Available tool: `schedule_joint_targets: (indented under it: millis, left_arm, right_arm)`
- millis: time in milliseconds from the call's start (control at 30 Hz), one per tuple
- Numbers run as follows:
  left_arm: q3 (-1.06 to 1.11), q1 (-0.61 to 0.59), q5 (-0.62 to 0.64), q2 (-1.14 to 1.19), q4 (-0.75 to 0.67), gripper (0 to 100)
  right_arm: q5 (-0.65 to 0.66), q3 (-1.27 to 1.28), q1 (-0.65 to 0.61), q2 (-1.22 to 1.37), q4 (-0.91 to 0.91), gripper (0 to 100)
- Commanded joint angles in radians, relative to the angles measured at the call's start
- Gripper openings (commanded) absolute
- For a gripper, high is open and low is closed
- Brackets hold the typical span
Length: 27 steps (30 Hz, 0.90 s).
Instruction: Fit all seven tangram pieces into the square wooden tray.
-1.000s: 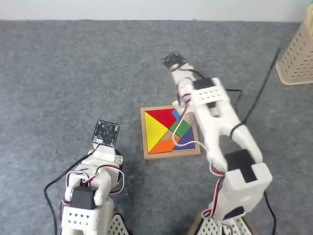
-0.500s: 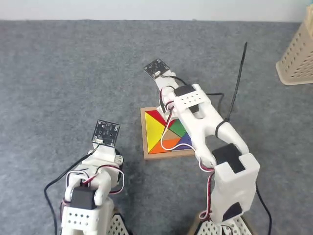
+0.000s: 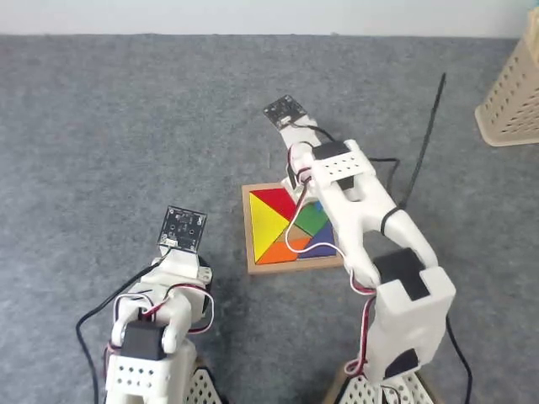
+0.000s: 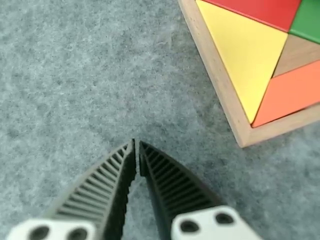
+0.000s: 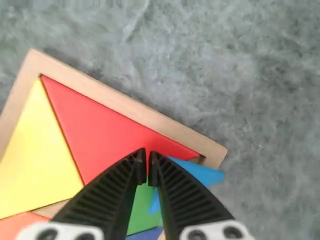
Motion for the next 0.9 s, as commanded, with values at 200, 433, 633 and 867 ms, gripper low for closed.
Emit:
schedule_joint_targets:
  millis: [200, 433, 633, 867]
  left_arm:
    - [-0.019, -0.002, 0.006, -0.021, 0.006, 1]
    - [-0.019, -0.002, 0.006, -0.021, 0.006, 1]
    - [-0.019, -0.002, 0.006, -0.021, 0.006, 1]
    - [-0.019, -0.002, 0.006, -0.021, 0.006, 1]
  right_arm:
    - [-0.009, -0.038, 0.035, -0.116, 0.033, 0.9]
    - [-0.124, 0.026, 0.165, -0.203, -0.036, 0.9]
    - [-0.143, 0.063, 0.188, -0.180, -0.053, 0.9]
    - [-0.083, 0.149, 0.099, -0.285, -0.035, 0.9]
